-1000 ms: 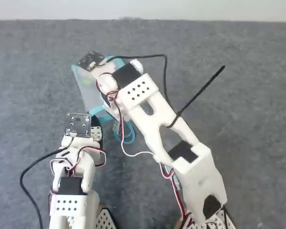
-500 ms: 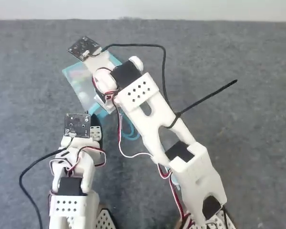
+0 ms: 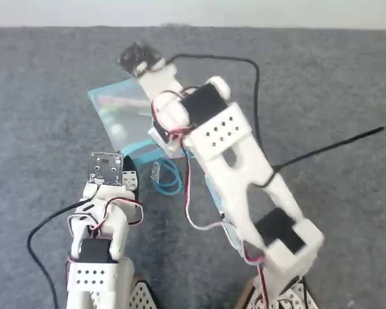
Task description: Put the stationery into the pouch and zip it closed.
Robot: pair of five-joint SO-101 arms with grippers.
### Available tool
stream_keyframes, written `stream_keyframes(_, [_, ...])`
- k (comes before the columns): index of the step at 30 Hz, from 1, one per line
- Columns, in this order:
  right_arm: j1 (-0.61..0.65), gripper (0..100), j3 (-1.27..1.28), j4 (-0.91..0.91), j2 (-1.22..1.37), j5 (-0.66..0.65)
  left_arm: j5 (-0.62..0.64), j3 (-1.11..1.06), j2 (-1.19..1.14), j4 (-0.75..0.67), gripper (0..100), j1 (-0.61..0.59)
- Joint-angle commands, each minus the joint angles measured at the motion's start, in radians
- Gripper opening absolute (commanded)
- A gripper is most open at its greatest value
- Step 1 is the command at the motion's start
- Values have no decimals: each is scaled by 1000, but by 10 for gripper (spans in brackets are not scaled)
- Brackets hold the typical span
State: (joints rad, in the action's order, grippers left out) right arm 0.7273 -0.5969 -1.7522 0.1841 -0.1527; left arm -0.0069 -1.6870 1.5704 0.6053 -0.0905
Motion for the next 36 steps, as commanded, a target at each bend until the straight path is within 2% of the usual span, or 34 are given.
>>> stream_keyframes(1, [27, 195, 269, 97, -153, -14, -6, 22, 15, -11, 13, 5])
stream_keyframes(8, [25, 195, 911, 526, -387, -11, -8, 10, 15, -14, 13, 3])
stream_keyframes(11, [24, 195, 1048, 595, -472, -9, -8, 10, 15, -15, 13, 5])
stream_keyframes(15, [27, 195, 1135, 624, -503, 84, -8, 12, 15, -15, 13, 5])
stream_keyframes(19, [25, 195, 1229, 745, -504, 150, -8, 12, 15, -15, 13, 3])
stream_keyframes(22, [25, 195, 1270, 806, -509, 153, -8, 12, 15, -15, 13, 3])
stream_keyframes(36, [28, 195, 1280, 816, -506, 155, -9, 12, 15, -15, 13, 3])
